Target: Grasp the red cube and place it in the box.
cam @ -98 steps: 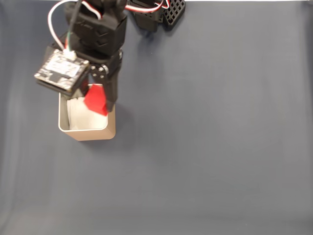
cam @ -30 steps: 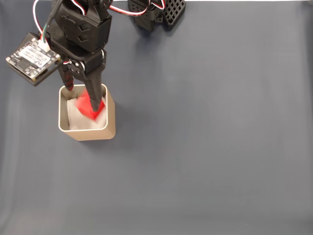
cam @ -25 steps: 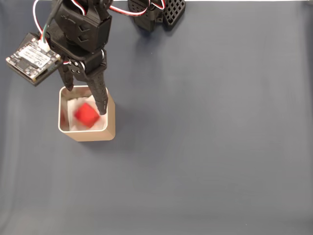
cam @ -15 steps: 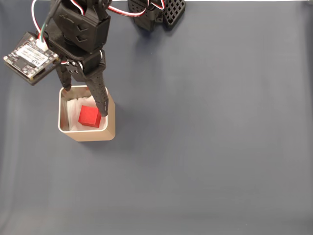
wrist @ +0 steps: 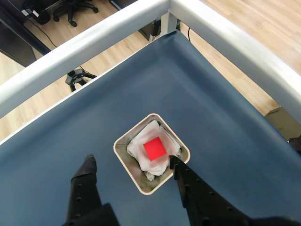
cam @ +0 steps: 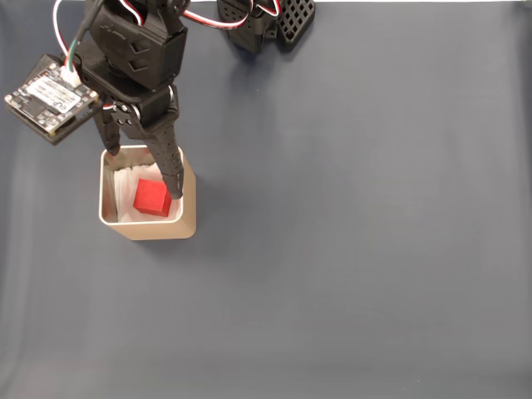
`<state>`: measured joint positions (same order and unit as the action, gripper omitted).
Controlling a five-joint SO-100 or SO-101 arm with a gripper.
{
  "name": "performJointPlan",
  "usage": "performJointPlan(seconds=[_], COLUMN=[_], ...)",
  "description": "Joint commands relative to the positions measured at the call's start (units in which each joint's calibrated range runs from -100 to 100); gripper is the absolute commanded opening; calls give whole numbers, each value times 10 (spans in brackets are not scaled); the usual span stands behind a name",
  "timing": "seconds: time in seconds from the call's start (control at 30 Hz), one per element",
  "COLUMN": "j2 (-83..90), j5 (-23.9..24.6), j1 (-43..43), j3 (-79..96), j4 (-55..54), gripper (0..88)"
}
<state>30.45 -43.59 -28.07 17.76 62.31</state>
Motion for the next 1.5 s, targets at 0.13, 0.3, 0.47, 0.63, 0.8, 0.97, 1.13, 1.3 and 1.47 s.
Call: performJointPlan(seconds=[0.13, 0.3, 0.47, 0.63, 0.8, 0.97, 1.13, 1.3, 1.47], j2=[7, 7, 14, 33, 75, 145, 221, 296, 354], j5=[2, 13, 20, 19, 16, 6, 11, 17, 19], j1=[-5, -1, 21, 67, 128, 191, 249, 287, 295], j3=[-19, -24, -26, -10, 42, 152, 267, 389, 497], j4=[-11, -11, -7, -5, -5, -18, -37, -57, -82], gripper=[375, 179, 2, 2, 2, 2, 2, 2, 2])
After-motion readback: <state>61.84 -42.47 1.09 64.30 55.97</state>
